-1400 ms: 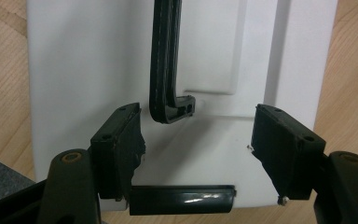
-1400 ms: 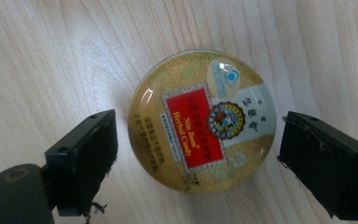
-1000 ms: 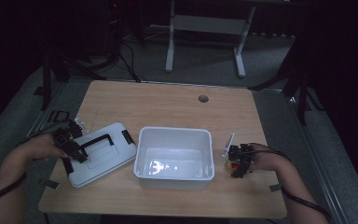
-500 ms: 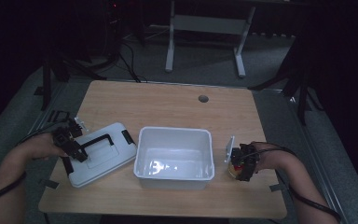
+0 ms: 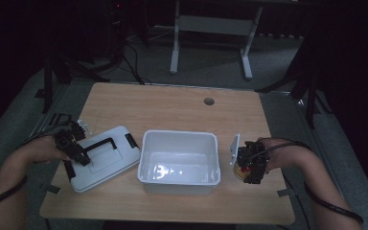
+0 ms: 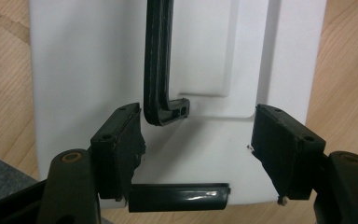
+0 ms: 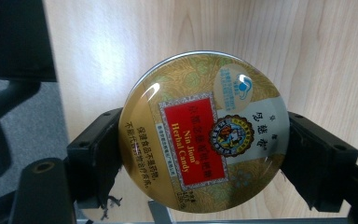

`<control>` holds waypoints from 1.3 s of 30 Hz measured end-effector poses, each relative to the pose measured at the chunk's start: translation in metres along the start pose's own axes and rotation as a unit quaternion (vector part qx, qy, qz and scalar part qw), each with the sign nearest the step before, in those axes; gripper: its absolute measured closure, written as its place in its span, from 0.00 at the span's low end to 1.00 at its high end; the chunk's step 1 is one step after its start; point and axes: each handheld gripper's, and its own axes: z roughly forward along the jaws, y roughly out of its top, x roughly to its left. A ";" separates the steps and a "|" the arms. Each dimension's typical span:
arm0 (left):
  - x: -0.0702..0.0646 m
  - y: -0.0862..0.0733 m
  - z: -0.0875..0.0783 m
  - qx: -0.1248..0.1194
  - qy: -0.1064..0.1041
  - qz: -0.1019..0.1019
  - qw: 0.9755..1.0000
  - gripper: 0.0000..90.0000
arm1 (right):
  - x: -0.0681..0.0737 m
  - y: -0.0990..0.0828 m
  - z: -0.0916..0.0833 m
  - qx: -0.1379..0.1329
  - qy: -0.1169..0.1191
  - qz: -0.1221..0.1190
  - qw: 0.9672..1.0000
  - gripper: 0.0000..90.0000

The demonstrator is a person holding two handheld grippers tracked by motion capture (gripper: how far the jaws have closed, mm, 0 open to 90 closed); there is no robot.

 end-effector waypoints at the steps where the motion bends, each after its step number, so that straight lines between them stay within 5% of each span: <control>1: 0.000 0.000 0.000 0.000 0.001 0.000 1.000 0.37 | 0.001 0.002 -0.004 -0.001 -0.001 -0.004 1.000 0.22; 11: -0.001 0.001 -0.002 0.000 0.004 0.002 1.000 0.37 | -0.001 0.027 -0.045 -0.022 -0.022 -0.027 0.999 0.22; 21: -0.003 0.003 0.000 0.006 0.008 0.006 1.000 0.37 | -0.005 0.054 -0.064 -0.042 -0.040 -0.038 0.998 0.22; 39: -0.005 0.004 0.000 0.006 0.011 0.013 1.000 0.37 | -0.019 0.106 -0.053 -0.059 -0.057 -0.062 0.995 0.22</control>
